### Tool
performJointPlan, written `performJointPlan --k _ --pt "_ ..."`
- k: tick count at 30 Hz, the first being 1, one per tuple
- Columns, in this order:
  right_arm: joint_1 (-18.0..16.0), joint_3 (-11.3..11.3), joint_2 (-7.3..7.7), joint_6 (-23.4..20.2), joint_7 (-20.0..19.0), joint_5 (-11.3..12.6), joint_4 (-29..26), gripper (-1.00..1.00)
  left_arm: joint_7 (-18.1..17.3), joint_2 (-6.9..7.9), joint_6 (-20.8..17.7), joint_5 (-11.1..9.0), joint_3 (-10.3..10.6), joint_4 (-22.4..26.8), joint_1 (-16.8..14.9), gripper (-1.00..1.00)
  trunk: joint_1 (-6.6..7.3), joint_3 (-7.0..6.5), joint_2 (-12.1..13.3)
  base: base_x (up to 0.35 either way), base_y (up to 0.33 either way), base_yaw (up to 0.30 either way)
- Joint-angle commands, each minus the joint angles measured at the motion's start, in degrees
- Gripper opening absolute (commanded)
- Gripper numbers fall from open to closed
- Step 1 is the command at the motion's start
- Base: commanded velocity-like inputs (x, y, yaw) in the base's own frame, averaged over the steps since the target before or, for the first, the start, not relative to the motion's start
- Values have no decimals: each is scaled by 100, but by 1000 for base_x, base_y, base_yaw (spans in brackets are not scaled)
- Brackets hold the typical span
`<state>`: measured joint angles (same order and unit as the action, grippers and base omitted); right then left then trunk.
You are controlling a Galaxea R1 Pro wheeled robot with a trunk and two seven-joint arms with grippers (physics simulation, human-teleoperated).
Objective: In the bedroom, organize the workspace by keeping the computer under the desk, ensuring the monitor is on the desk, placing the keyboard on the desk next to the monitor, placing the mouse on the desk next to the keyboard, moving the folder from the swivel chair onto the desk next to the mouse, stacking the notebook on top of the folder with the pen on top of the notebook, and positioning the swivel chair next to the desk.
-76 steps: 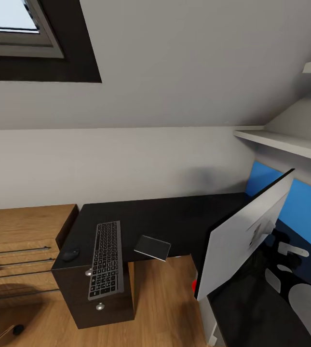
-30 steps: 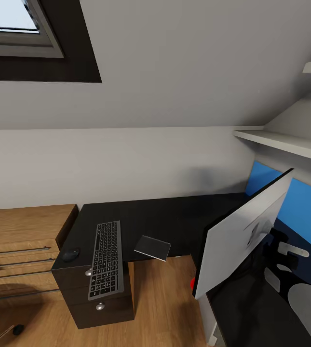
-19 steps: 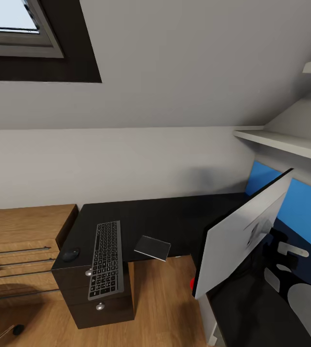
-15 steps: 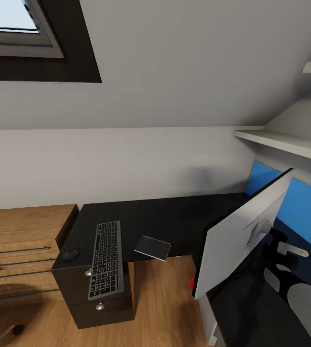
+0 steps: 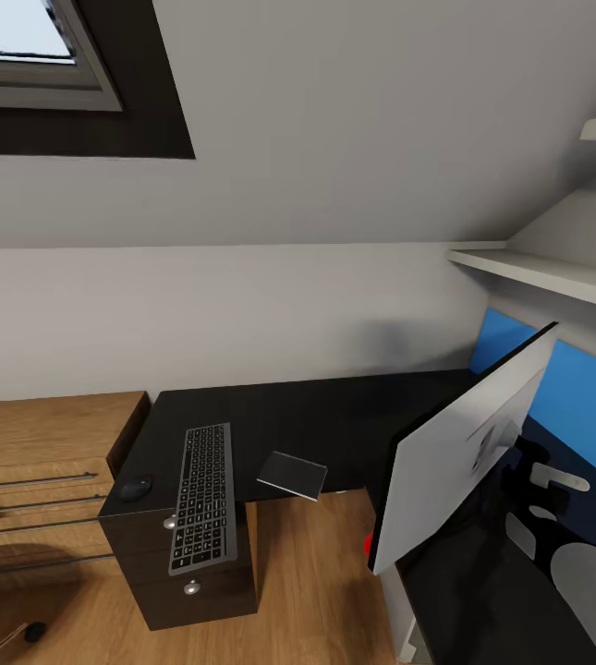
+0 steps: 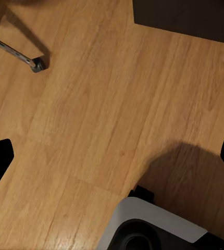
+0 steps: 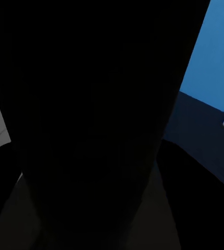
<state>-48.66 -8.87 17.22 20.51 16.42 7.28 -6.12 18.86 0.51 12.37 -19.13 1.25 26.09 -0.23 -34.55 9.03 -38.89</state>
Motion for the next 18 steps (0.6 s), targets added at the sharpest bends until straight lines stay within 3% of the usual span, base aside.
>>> performJointPlan --k 1,9,12,18 --pt "-3 79 -1 17 -14 78 15 -100 13 1 20 -38 15 1 -4 100 -2 10 -7 0 0 0" --pt "-3 87 -8 6 18 70 14 -100 13 1 20 -38 15 1 -4 100 -2 10 -7 0 0 0" --pt "-3 101 -16 -2 28 37 14 -100 -4 79 18 -47 -2 1 -4 100 -2 10 -7 -275 0 0" --pt "-3 100 -17 -3 28 34 14 -100 -5 80 20 -47 -2 1 -4 100 -2 10 -7 -335 0 0"
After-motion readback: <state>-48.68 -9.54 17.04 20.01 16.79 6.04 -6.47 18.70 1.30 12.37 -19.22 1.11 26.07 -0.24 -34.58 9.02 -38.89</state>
